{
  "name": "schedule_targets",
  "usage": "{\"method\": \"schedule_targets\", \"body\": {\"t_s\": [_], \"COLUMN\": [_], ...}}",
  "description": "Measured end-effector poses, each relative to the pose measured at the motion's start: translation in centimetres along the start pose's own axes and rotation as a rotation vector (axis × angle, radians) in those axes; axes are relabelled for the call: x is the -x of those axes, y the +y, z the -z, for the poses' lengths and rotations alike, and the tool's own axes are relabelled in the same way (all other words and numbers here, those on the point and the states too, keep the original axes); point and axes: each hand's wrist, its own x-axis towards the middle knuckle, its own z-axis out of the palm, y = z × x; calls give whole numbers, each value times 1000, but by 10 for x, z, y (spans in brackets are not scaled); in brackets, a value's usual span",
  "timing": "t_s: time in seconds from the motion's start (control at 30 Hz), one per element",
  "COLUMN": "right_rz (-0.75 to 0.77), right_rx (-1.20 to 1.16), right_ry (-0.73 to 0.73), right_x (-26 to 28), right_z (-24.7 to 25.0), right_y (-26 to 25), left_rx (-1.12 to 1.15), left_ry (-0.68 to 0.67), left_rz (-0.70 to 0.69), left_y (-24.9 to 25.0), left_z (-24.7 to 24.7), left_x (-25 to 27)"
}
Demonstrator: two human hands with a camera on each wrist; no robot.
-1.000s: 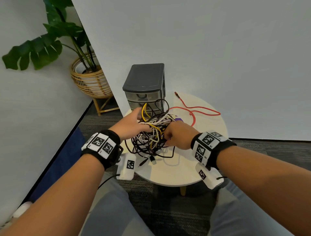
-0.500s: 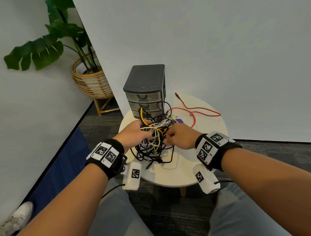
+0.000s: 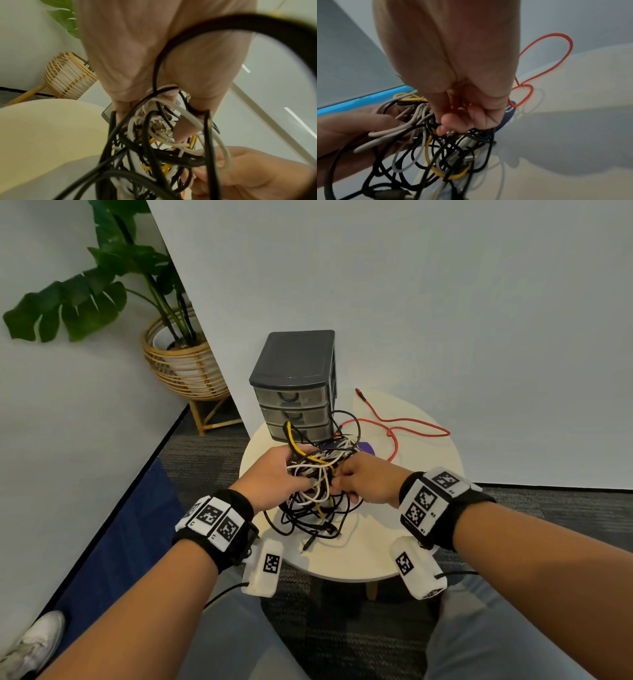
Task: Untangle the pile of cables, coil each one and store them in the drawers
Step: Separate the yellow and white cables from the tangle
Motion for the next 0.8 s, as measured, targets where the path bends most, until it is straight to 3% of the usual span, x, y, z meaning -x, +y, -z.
{"method": "schedule_targets", "body": {"t_s": [0.07,0.23,0.47,0.8], "right_rz": [-9,-90,-324,-350], "right_rx": [-24,-336,-745,-794], "right_ry": [7,56,-21,119], "right_x": [1,3,1,-2], "right_z": [3,6,-2,1], "right_y": [0,2,-2,4], "left_rx": [-10,-81,-124,-121], "left_ry": [6,24,20,66], "left_rz": [-25,-88,-139,-178], "left_y": [-2,-4,-6,-3], "left_z": [1,-1,-5,-8], "left_x": [0,-1,0,1]}}
